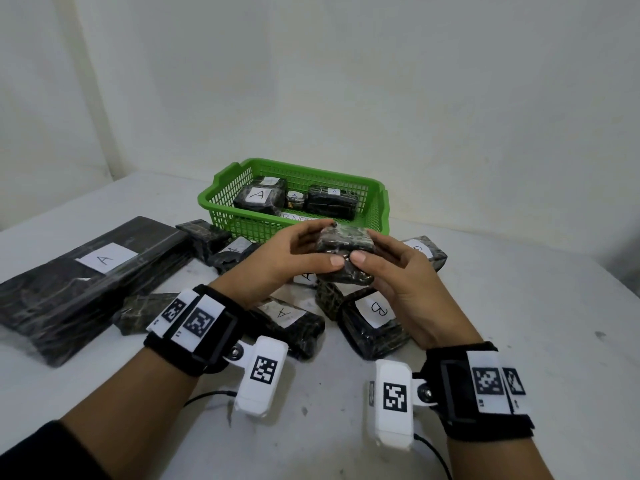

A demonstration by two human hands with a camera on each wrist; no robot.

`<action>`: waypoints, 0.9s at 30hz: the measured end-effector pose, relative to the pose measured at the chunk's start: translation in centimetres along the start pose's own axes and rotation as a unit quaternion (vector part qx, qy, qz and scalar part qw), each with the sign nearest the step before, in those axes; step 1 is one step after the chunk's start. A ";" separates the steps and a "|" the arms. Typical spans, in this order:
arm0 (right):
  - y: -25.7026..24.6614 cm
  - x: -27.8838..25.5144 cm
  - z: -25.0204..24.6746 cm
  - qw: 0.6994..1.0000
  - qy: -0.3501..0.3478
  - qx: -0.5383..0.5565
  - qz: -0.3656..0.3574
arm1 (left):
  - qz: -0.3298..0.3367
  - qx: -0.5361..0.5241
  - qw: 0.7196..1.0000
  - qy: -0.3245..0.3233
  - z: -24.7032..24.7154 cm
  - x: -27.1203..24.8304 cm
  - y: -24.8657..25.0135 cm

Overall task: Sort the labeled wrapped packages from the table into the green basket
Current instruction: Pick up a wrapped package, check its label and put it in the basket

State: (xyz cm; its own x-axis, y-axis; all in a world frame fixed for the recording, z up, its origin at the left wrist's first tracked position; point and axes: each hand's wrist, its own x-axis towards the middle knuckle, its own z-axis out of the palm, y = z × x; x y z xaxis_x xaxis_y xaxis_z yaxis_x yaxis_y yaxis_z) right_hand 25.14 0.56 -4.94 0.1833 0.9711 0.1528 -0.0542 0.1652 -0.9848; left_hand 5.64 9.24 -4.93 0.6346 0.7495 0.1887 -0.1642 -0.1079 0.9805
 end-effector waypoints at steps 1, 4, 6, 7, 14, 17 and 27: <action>0.0 0.0 -0.1 1.000 0.001 -0.002 -0.001 | 0.001 0.009 1.000 -0.002 0.0 -0.1 0.1; -0.1 0.1 -0.2 1.000 -0.015 0.000 0.005 | 0.032 0.035 0.998 0.032 0.1 -0.3 0.5; -0.5 -0.1 0.0 0.999 -0.024 0.008 0.025 | 0.041 0.042 0.998 0.033 0.0 -0.4 0.5; -0.7 -0.2 0.0 0.999 -0.030 0.017 0.036 | 0.038 0.039 0.998 0.018 -0.1 -0.5 0.5; -0.6 -0.3 -0.2 0.999 0.020 0.007 0.029 | 0.027 0.044 0.998 -0.025 0.7 -0.8 0.9; -0.7 -0.5 0.1 1.000 0.005 -0.028 -0.008 | 0.066 0.062 0.994 0.065 0.8 -0.5 0.9; -1.8 -1.1 0.7 0.998 -0.030 -0.011 0.056 | 0.155 0.115 0.981 0.017 1.2 -1.0 0.9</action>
State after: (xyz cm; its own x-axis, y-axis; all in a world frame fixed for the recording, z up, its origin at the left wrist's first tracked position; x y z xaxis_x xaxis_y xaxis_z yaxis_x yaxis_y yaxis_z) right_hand 24.34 -0.66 -3.28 0.1179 0.9920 0.0457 -0.0498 0.0519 -0.9974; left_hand 5.79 7.65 -4.19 0.5548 0.6781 0.4821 -0.1677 -0.4765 0.8631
